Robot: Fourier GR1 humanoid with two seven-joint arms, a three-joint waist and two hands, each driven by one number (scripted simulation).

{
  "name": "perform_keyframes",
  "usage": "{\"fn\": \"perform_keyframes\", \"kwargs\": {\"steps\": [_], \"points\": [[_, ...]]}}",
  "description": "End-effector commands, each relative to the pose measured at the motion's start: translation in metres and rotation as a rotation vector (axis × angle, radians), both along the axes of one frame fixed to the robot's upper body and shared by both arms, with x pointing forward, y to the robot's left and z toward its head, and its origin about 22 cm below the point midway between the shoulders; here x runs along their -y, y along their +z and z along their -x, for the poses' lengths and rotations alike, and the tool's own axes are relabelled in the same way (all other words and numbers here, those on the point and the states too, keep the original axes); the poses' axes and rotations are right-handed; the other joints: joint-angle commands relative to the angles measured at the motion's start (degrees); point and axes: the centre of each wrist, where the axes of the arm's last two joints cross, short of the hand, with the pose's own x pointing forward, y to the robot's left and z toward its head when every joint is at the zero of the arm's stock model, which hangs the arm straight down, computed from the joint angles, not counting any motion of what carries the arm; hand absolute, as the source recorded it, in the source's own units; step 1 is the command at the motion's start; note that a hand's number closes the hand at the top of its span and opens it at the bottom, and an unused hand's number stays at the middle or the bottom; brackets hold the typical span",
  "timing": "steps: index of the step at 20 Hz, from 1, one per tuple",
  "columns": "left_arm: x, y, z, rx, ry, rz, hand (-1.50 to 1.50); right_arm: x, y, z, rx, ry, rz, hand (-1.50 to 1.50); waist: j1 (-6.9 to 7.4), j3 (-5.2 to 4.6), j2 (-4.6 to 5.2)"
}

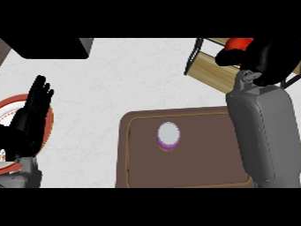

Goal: Pick the tomato from the tray and place it in the tiered shelf

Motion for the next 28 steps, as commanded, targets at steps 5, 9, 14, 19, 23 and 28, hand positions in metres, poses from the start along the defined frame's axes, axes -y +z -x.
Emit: {"fn": "perform_keyframes", "kwargs": {"steps": [5,9,14,19,23,28], "points": [[-0.014,0.019,-0.008,0.019,-0.009,-0.008,0.0,0.038,-0.029,-0.025,0.063,-0.088,-0.054,1.5,0.13,0.01,0.03],[-0.005,0.009,0.003,0.01,-0.033,-0.003,0.0,0.038,-0.054,-0.056,0.074,-0.087,-0.04,1.5,0.96,0.01,0.26],[0.004,-0.005,0.003,-0.002,-0.01,0.007,0.0,0.07,-0.059,-0.062,0.056,-0.109,-0.062,1.5,0.34,0.0,0.11],[0.004,0.004,-0.002,0.013,-0.017,0.002,0.0,0.098,-0.062,-0.07,0.134,-0.12,-0.232,-1.5,0.62,0.05,0.25],[0.003,0.01,0.007,0.009,-0.011,-0.001,0.0,0.097,-0.067,-0.086,0.103,-0.088,-0.229,-1.5,1.16,0.04,0.29],[0.002,0.007,0.006,-0.008,-0.013,0.002,0.0,0.096,-0.05,-0.083,0.178,-0.023,-0.244,-1.5,0.47,0.02,0.04]]}}
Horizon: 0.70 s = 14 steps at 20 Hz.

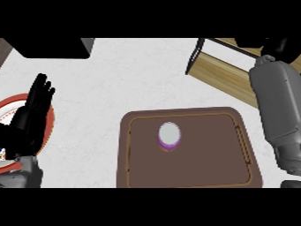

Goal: Pick the tomato from the tray and place it in the tiered shelf

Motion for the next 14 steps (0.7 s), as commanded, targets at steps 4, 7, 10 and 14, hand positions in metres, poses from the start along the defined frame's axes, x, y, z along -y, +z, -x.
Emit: {"fn": "perform_keyframes", "kwargs": {"steps": [4,7,10,14], "points": [[0.0,0.001,0.002,0.009,0.017,-0.01,0.0,0.0,0.011,0.005,0.182,0.055,-0.009,-1.5,-0.3,0.04,0.0],[-0.002,-0.016,0.02,-0.015,0.011,-0.003,0.0,0.01,0.031,0.013,0.278,0.033,-0.045,-1.5,-0.51,0.03,-0.17],[-0.008,-0.007,0.008,-0.006,0.029,-0.005,0.0,0.021,0.047,0.028,0.291,-0.039,-0.045,-1.5,-1.25,-0.01,-0.35],[-0.017,-0.014,0.0,-0.03,0.037,-0.008,0.0,0.028,0.068,0.053,0.302,-0.14,-0.073,-1.5,-2.03,-0.06,-0.49]]}}
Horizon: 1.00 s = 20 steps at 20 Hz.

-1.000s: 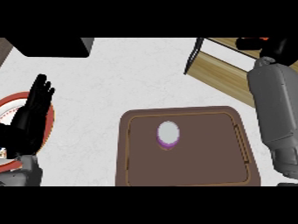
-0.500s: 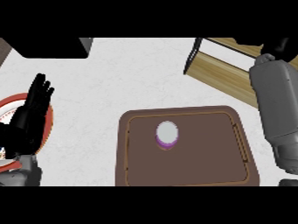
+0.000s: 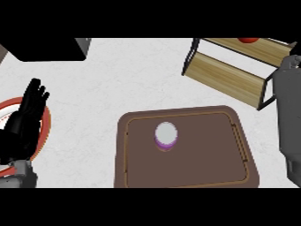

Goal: Pick the tomato from the tray and place it in the tiered shelf

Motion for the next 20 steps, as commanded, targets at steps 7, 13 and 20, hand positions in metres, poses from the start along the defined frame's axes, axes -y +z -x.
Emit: {"fn": "perform_keyframes", "kwargs": {"steps": [7,13,20], "points": [[-0.009,-0.007,0.007,0.001,0.026,-0.004,0.0,0.054,0.022,0.113,0.022,-0.142,-0.09,-1.5,-1.07,-0.02,-0.16],[-0.011,0.0,-0.001,0.015,0.018,-0.009,0.0,0.051,0.025,0.193,0.036,-0.107,-0.111,-1.5,-0.31,0.01,0.13],[0.016,0.002,0.005,0.011,0.004,0.018,0.0,0.056,0.027,0.262,0.045,-0.073,-0.102,-1.5,0.16,0.04,0.21]]}}
